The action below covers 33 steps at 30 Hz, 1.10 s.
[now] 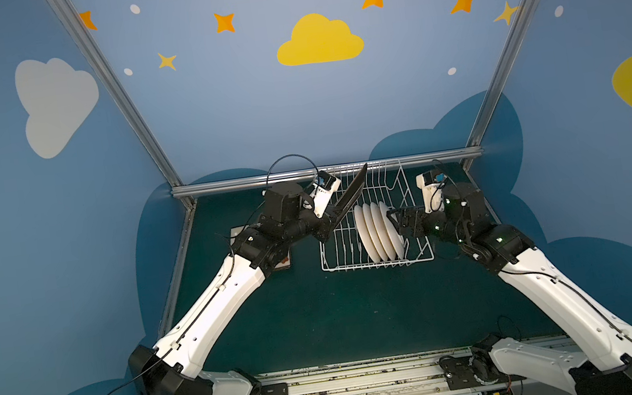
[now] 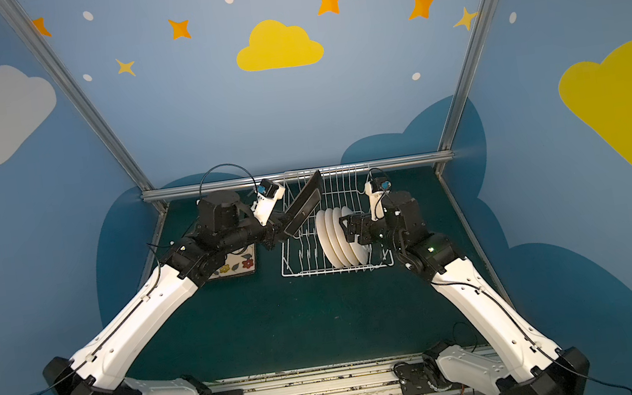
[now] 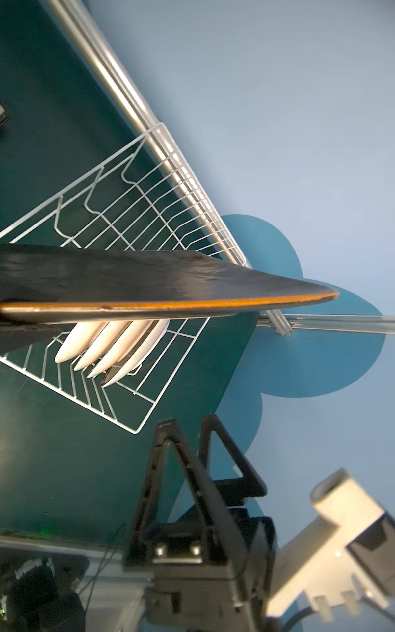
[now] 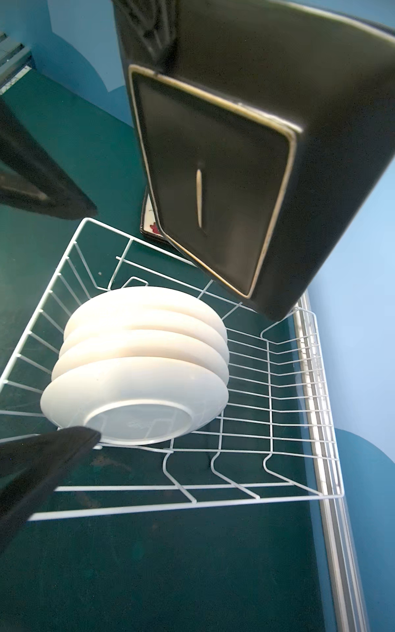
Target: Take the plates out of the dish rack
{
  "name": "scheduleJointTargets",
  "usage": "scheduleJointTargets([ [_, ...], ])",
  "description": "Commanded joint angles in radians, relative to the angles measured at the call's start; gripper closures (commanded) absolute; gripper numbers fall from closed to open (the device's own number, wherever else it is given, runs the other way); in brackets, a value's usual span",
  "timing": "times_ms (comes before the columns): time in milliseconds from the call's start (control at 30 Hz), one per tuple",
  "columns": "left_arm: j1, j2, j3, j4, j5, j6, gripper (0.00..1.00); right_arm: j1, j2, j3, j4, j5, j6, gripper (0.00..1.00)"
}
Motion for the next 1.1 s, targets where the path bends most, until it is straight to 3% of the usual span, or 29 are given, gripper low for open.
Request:
scheduleJointTargets([
  [0,-0.01,-0.071,-0.015,0.263,-0.053,0.181,0.97,-0.033,0.0,0.036,-0.017,-0.055,0.074,0.06],
  [433,-0.06,-0.171,-0.285,0.543,-0.146,0.553,0.97,-0.219,0.011,0.026,0.108,-0.345,0.32,0.06],
  [833,-0.083,-0.207,-0.436,0.698,-0.148,0.809,0.97,-0.239,0.185,0.135,0.061,-0.581,0.373,0.06],
  [1067,-0.093,-0.223,-0.488,0.755,-0.149,0.888,0.97,-0.232,0.242,0.143,0.092,-0.633,0.414,0.06],
])
